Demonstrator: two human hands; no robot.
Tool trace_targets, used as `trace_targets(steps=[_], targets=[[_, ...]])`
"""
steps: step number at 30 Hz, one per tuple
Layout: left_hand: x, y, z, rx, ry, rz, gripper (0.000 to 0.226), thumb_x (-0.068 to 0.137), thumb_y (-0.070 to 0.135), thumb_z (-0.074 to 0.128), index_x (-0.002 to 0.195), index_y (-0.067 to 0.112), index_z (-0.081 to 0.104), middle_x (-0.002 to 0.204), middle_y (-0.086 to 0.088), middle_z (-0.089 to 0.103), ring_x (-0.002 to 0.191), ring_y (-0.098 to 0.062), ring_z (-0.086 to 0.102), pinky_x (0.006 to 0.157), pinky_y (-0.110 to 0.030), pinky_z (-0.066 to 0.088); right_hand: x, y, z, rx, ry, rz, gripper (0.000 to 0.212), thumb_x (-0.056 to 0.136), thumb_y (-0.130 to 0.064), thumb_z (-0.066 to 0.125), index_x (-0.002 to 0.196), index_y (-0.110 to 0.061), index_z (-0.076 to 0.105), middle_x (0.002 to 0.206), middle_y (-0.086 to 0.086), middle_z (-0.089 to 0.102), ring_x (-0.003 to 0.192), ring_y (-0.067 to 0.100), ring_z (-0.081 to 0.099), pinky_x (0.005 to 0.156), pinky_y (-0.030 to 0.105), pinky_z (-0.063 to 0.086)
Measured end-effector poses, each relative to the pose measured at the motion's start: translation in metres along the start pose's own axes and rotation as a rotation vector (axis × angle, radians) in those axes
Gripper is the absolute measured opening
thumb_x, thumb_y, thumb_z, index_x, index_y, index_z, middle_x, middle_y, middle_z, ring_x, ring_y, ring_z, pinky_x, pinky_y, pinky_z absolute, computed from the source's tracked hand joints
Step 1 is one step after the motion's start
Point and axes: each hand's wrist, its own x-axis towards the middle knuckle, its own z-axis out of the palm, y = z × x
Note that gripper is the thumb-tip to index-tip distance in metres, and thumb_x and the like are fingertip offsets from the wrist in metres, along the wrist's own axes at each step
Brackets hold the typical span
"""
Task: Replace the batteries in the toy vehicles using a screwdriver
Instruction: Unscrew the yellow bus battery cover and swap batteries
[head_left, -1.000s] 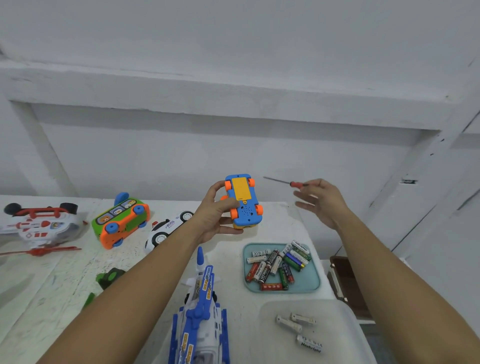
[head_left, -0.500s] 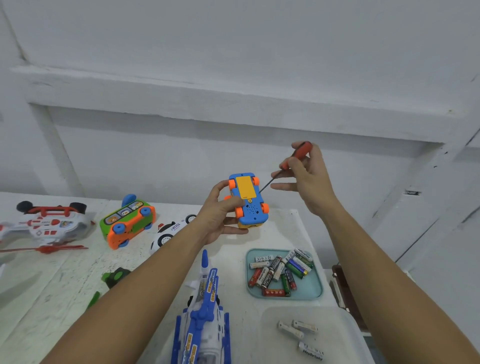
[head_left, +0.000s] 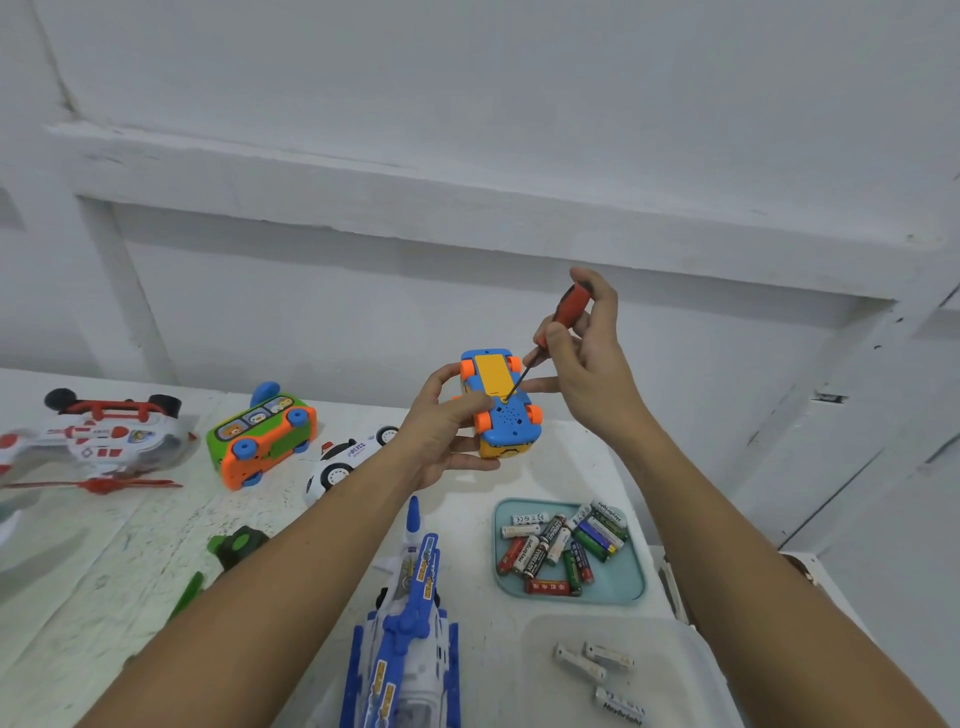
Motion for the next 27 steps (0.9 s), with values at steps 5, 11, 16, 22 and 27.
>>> trace_targets(steps=[5, 11, 16, 22, 27], targets=[[0.0, -0.001, 0.0, -0.007, 0.004, -0.005, 0.046, 0.089, 0.01, 0.067, 0.122, 0.037, 0.05, 0.106, -0.02, 0.069, 0.084, -0.038, 0.073, 0.064, -0.052, 0.06, 0.0, -0.001, 0.001, -0.018, -0.001, -0.002, 0.048, 0.102, -0.005, 0.038, 0.142, -0.026, 0.02, 0.095, 0.014, 0.048, 0.085, 0.028, 0.066, 0.069, 0.04, 0.062], [-0.001, -0.001, 0.0, -0.008, 0.003, -0.013, 0.045, 0.088, 0.01, 0.067, 0.117, 0.039, 0.051, 0.108, -0.02, 0.068, 0.084, -0.038, 0.073, 0.063, -0.052, 0.06, 0.0, 0.0, 0.001, -0.03, 0.001, 0.006, 0.048, 0.101, -0.006, 0.038, 0.141, -0.027, 0.021, 0.097, 0.017, 0.047, 0.082, 0.024, 0.066, 0.069, 0.042, 0.062], [-0.001, 0.0, 0.002, -0.01, 0.007, -0.012, 0.043, 0.089, 0.01, 0.067, 0.115, 0.04, 0.052, 0.108, -0.02, 0.068, 0.081, -0.036, 0.074, 0.061, -0.05, 0.06, 0.001, 0.0, 0.001, -0.037, -0.001, -0.016, 0.05, 0.101, -0.004, 0.038, 0.142, -0.026, 0.021, 0.097, 0.022, 0.048, 0.08, 0.022, 0.065, 0.067, 0.037, 0.062], [-0.003, 0.0, 0.002, -0.004, 0.005, -0.011, 0.04, 0.088, 0.009, 0.068, 0.108, 0.041, 0.054, 0.107, -0.021, 0.068, 0.082, -0.037, 0.074, 0.063, -0.05, 0.06, 0.0, -0.004, 0.001, -0.092, -0.053, -0.089, 0.046, 0.1, -0.006, 0.04, 0.13, -0.036, 0.023, 0.095, 0.019, 0.049, 0.077, 0.023, 0.066, 0.066, 0.037, 0.062], [-0.004, 0.0, 0.002, -0.03, 0.022, -0.003, 0.043, 0.087, 0.008, 0.068, 0.112, 0.04, 0.054, 0.114, -0.02, 0.066, 0.083, -0.038, 0.073, 0.063, -0.05, 0.06, 0.001, -0.012, 0.003, -0.148, -0.07, -0.111, 0.046, 0.098, -0.011, 0.05, 0.114, -0.05, 0.032, 0.104, 0.005, 0.054, 0.083, 0.02, 0.067, 0.068, 0.042, 0.061]])
